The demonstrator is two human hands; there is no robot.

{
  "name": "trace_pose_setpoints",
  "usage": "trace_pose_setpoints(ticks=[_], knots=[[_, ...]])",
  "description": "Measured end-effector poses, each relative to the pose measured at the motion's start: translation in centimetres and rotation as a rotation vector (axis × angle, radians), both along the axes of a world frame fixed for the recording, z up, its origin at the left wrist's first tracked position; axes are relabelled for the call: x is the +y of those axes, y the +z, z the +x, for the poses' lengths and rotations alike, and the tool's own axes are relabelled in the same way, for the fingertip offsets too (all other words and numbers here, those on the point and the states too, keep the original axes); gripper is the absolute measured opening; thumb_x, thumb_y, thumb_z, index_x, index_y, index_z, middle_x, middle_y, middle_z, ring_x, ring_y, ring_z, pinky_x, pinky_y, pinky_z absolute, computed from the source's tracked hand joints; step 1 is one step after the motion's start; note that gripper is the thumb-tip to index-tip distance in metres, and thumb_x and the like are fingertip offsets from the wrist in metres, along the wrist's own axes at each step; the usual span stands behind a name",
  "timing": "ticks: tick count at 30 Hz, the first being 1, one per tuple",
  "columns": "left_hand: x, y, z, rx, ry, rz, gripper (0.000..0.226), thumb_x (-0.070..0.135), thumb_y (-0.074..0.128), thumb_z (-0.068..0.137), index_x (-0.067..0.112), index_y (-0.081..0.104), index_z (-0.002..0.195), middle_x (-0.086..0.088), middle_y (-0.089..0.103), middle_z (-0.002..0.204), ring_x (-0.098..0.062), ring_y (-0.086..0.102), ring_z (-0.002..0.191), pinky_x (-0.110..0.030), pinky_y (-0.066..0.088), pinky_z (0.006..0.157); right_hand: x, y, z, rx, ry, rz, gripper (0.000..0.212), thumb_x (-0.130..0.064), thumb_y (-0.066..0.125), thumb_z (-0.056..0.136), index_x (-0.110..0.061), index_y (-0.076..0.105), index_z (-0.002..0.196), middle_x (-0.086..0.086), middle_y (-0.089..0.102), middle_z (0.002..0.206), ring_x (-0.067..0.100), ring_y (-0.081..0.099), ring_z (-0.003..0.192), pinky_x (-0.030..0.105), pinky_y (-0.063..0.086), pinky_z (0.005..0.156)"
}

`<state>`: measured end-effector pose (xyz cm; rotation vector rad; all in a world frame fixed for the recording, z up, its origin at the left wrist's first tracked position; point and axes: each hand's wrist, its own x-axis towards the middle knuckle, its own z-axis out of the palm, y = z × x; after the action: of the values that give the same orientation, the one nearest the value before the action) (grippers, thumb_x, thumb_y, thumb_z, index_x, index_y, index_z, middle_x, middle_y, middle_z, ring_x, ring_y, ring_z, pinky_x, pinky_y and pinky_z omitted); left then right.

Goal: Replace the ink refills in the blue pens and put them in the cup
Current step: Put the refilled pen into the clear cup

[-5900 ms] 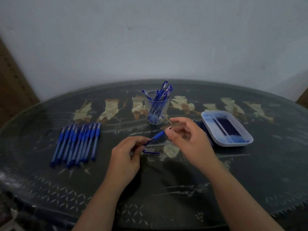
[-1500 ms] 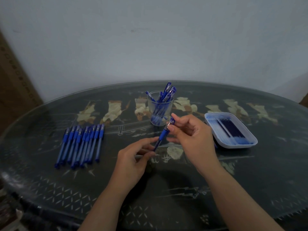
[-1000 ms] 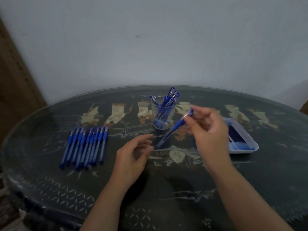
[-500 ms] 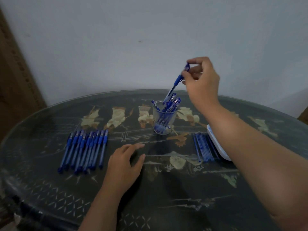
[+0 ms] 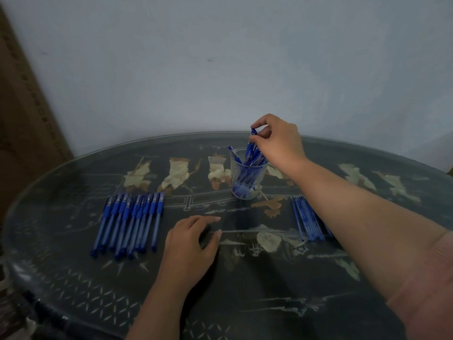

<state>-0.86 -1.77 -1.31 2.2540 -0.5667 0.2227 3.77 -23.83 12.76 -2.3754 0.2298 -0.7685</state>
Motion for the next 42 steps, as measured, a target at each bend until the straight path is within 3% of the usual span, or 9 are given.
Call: trace_pose_setpoints(ticks=[12, 16, 20, 23, 26, 29, 34, 39, 42], knots=[[0.0, -0.3, 0.1, -0.041, 0.004, 0.046, 0.028, 0.042, 0.062, 0.089, 0.041, 0.063, 0.118, 0.023, 0.055, 0.117, 0.004, 0.041, 0.115, -0.026, 0.03, 0.1, 0.3, 0.2, 1.1, 0.186, 0.038, -0.134, 0.016, -0.025, 0.065, 0.094, -0.023, 0.066, 0.11, -0.003, 0.071, 0.087, 0.018, 0.068, 0.087, 0.044, 0.053, 0.09], [0.0, -0.3, 0.3, -0.041, 0.003, 0.022, 0.028, 0.04, 0.063, 0.089, 0.041, 0.063, 0.117, 0.021, 0.057, 0.117, -0.002, 0.045, 0.118, -0.033, 0.037, 0.104, 0.5, 0.2, 0.2, 0.157, 0.051, -0.099, 0.023, -0.023, 0.061, 0.096, -0.022, 0.062, 0.119, -0.002, 0.071, 0.088, 0.016, 0.068, 0.086, 0.042, 0.053, 0.091], [-0.1, -0.1, 0.0, -0.069, -0.005, -0.071, 0.026, 0.033, 0.065, 0.089, 0.036, 0.066, 0.114, 0.02, 0.059, 0.112, -0.006, 0.05, 0.114, -0.037, 0.045, 0.099, 0.5, -0.4, -1.2, -0.04, -0.002, -0.189, 0.024, -0.018, 0.059, 0.094, -0.016, 0.063, 0.118, 0.004, 0.068, 0.096, 0.023, 0.061, 0.094, 0.036, 0.046, 0.09], [0.4, 0.8, -0.4, -0.112, 0.038, -0.168, 0.022, 0.026, 0.066, 0.089, 0.032, 0.067, 0.11, 0.026, 0.057, 0.106, -0.001, 0.052, 0.11, -0.011, 0.037, 0.095, 2.2, -1.8, -3.8, -0.305, -0.052, -0.331, 0.023, -0.011, 0.061, 0.089, -0.013, 0.066, 0.111, 0.007, 0.064, 0.101, 0.026, 0.054, 0.1, 0.026, 0.034, 0.087], [2.5, 1.8, -0.4, -0.176, 0.12, -0.19, 0.019, 0.023, 0.065, 0.089, 0.027, 0.068, 0.108, 0.019, 0.062, 0.104, 0.0, 0.054, 0.104, -0.009, 0.035, 0.09, 5.6, -4.2, -6.4, -0.401, 0.012, -0.32, 0.021, -0.011, 0.06, 0.087, -0.013, 0.065, 0.107, 0.003, 0.058, 0.098, 0.018, 0.049, 0.095, 0.023, 0.032, 0.082], [5.4, 2.3, 0.1, -0.259, 0.279, -0.199, 0.017, 0.015, 0.068, 0.087, 0.017, 0.07, 0.104, 0.01, 0.065, 0.101, -0.005, 0.056, 0.098, -0.019, 0.039, 0.089, 9.1, -7.3, -7.4, -0.285, 0.126, -0.19, 0.017, -0.012, 0.06, 0.086, -0.015, 0.067, 0.101, -0.002, 0.058, 0.096, 0.015, 0.053, 0.091, 0.03, 0.045, 0.082], [10.0, 1.4, 1.0, -0.21, 0.54, -0.068, 0.018, 0.017, 0.069, 0.086, 0.02, 0.07, 0.103, -0.002, 0.068, 0.105, -0.028, 0.061, 0.103, -0.049, 0.045, 0.093, 14.5, -10.4, -5.7, 0.247, 0.196, -0.008, 0.02, -0.016, 0.063, 0.091, -0.015, 0.069, 0.11, 0.002, 0.062, 0.107, 0.017, 0.059, 0.1, 0.032, 0.048, 0.093], [11.8, 1.4, 1.1, 0.023, 0.627, -0.025, 0.022, 0.034, 0.061, 0.092, 0.032, 0.064, 0.113, 0.004, 0.059, 0.124, -0.026, 0.046, 0.124, -0.048, 0.032, 0.103, 18.1, -10.3, -2.0, 0.428, 0.134, 0.167, 0.021, -0.022, 0.06, 0.095, -0.01, 0.072, 0.108, 0.009, 0.071, 0.11, 0.022, 0.065, 0.102, 0.031, 0.051, 0.088], [11.8, 1.1, 1.3, 0.051, 0.574, 0.042, 0.028, 0.038, 0.06, 0.092, 0.036, 0.061, 0.119, 0.007, 0.054, 0.131, -0.022, 0.042, 0.129, -0.046, 0.029, 0.107, 19.3, -10.3, -0.3, 0.478, 0.08, 0.199, 0.025, -0.027, 0.063, 0.094, -0.009, 0.072, 0.108, 0.01, 0.071, 0.109, 0.025, 0.066, 0.102, 0.032, 0.051, 0.084]])
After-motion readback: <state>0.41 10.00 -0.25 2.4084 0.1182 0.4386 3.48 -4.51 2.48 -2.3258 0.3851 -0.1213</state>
